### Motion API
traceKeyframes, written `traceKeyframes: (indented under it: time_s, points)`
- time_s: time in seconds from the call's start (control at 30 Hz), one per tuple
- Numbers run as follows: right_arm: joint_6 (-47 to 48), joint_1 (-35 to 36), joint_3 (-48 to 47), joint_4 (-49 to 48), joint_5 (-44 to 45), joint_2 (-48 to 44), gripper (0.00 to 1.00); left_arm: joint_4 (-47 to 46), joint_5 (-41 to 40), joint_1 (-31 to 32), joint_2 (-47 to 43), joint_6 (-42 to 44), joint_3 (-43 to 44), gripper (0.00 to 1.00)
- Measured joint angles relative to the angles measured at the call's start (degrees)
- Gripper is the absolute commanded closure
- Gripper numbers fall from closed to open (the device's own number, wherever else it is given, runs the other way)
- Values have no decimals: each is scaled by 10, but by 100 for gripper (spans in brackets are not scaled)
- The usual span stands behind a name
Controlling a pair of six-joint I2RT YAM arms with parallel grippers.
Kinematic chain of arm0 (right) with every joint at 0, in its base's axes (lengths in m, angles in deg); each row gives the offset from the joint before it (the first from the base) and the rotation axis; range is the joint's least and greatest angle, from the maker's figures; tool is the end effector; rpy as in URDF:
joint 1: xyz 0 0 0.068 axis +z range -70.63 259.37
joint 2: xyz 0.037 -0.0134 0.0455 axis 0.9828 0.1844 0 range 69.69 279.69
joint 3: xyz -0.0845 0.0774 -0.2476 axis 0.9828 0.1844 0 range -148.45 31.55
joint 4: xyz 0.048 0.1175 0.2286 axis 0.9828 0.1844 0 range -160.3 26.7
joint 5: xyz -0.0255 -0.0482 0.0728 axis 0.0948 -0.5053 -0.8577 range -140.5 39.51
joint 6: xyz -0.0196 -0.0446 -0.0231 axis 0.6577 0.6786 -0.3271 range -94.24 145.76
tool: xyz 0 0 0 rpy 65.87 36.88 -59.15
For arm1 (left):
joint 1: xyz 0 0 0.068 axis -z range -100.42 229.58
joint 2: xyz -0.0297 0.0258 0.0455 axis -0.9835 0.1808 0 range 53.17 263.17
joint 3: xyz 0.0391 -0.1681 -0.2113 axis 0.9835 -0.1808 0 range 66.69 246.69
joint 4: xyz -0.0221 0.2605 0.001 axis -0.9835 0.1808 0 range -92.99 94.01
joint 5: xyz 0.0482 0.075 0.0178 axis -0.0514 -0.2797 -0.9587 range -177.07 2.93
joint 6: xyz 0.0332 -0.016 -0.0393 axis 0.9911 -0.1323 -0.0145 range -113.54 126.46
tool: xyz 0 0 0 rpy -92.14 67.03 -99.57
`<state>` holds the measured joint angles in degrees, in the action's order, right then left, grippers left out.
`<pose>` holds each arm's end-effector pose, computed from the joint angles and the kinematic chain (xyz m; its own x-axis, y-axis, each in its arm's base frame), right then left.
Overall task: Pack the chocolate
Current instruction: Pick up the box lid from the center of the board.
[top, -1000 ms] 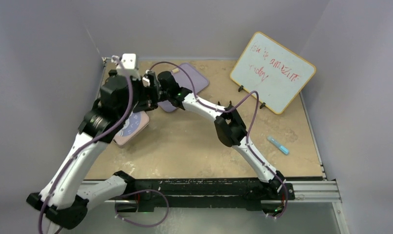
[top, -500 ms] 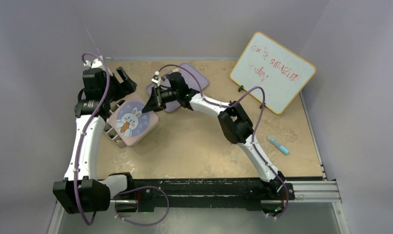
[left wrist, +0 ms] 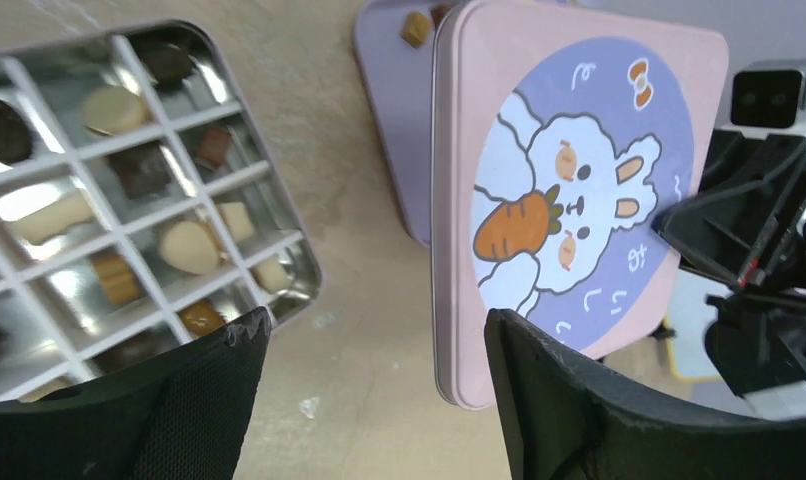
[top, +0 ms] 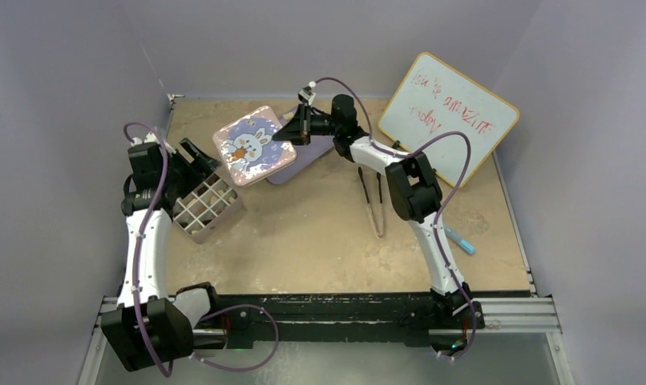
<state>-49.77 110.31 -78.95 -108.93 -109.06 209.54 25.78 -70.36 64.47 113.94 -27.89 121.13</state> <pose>0.4615 0.3120 0.2309 -0.9244 0.0346 -0.3799 -0.3814 -0.0766 0.9212 0.2244 0.0500 0.3143 -0.4457 -0.6801 -0.5821 -0.3321 0.7295 -0.5980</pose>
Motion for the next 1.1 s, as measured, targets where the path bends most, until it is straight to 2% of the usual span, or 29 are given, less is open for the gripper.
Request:
traceKeyframes:
  time_s: [0.2, 0.37, 0.7, 0.97, 1.1]
  points:
    - [-64, -11, 26, -96, -16, -1, 100, -71, 107, -2, -9, -57, -59, 25]
    - [-110, -9, 40, -151, -25, -1, 100, -132, 155, -2, -8, -96, -94, 28]
    - [-165, -5, 48, -222, -25, -1, 100, -211, 190, -2, 7, -141, -126, 38]
    - [-190, -3, 50, -241, -24, 2, 100, -264, 201, -2, 5, -162, -159, 30]
    - [-203, -2, 50, -251, -24, 5, 100, -301, 212, -2, 11, -177, -171, 33]
